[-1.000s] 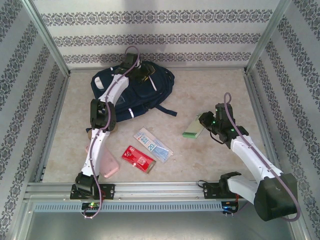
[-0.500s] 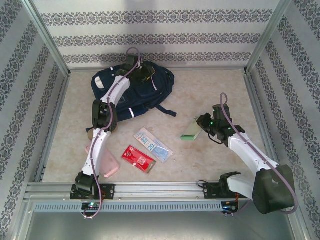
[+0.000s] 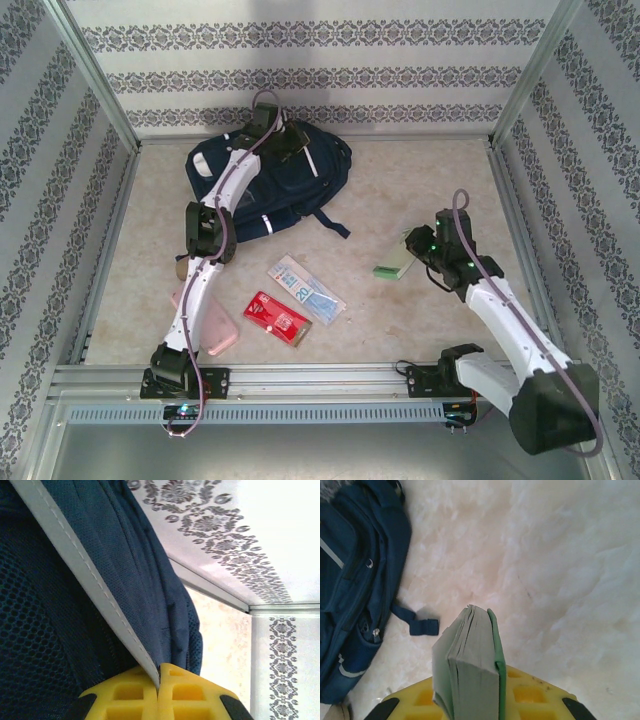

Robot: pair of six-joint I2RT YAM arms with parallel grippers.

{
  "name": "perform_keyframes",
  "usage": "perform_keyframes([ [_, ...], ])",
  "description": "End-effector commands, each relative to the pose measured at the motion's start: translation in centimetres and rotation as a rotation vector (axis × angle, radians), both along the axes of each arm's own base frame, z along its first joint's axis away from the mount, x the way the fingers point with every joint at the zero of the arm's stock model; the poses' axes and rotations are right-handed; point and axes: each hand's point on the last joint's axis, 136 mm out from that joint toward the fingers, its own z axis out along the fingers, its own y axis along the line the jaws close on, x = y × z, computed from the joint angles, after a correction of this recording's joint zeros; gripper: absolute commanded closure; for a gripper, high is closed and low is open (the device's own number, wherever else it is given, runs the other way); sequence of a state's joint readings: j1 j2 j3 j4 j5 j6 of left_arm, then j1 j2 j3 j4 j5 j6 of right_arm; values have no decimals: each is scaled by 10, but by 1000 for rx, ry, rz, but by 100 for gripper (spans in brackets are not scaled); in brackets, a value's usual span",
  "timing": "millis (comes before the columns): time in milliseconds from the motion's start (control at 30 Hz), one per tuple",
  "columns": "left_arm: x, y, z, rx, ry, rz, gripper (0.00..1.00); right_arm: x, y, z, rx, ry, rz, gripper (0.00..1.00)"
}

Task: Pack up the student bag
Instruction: Pick up the student bag from the top-center of the table.

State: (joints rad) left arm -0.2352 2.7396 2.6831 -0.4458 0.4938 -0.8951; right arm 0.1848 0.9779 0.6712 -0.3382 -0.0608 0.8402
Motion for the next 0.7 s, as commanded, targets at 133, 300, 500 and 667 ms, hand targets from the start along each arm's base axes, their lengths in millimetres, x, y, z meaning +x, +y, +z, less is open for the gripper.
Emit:
perform_keyframes([
  [133,-45,-84,101,-111,-150,-213,100,-13,-30,41,-143,-82,-61,100],
  [300,-84,-88,152,-113,-157,-304,100,-21,-32,65,-167,-141,-44,100],
  [500,-135,-71,216,-68,-214,-384,100,-22,-27,95,-167,-212,-2,100],
  [667,-166,-54,243,-56,-230,-427,100,-11,-6,114,-95,-265,83,100],
])
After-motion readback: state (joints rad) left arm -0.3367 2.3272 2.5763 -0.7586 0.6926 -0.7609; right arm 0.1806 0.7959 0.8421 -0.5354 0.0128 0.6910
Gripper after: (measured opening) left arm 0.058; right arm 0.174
